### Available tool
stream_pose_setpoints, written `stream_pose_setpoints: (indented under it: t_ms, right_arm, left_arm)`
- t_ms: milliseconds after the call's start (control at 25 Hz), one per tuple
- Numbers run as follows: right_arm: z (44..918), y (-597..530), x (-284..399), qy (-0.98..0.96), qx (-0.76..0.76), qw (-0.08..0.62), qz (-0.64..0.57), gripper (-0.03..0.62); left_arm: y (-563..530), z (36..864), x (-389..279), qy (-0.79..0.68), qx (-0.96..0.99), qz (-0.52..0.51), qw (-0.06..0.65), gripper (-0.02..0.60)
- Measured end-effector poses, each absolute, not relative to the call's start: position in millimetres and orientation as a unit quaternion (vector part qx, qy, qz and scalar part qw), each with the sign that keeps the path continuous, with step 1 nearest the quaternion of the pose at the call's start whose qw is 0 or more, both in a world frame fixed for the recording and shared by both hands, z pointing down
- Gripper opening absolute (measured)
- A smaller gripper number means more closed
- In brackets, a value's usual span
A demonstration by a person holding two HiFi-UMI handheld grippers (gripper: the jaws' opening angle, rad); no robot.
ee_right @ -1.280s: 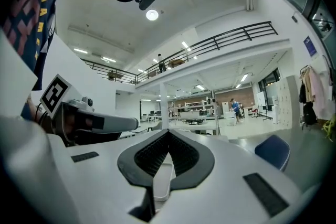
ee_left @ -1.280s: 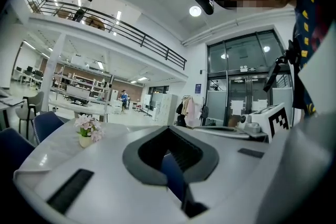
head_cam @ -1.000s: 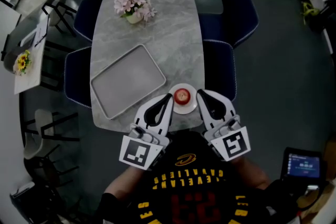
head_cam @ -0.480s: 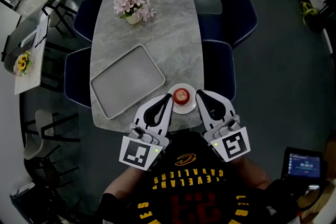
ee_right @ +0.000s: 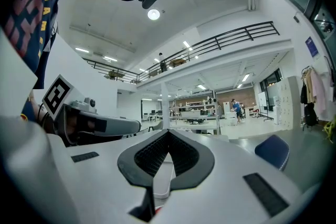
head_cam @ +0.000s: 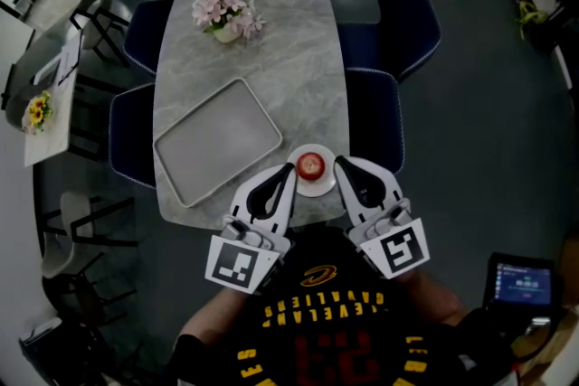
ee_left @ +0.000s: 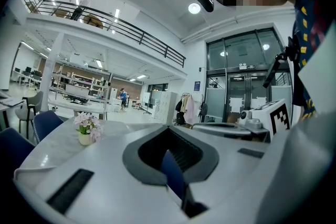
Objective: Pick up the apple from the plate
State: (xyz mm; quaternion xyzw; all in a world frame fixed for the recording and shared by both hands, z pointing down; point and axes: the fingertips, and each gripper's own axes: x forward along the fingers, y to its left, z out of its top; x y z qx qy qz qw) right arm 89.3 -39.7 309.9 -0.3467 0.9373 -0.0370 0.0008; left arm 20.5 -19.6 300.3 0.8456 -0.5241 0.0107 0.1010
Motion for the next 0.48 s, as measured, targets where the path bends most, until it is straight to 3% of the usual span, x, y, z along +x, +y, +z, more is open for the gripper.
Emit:
stream_pose_setpoints:
  t_ms: [480]
  right_arm:
    - [310.4, -39.8, 90.2, 0.936, -0.35, 0.001, -0.043, 0.005]
  left_arm:
    - [-20.0, 301.0, 23.6, -0.52, 0.848, 0.012, 0.105, 0.0]
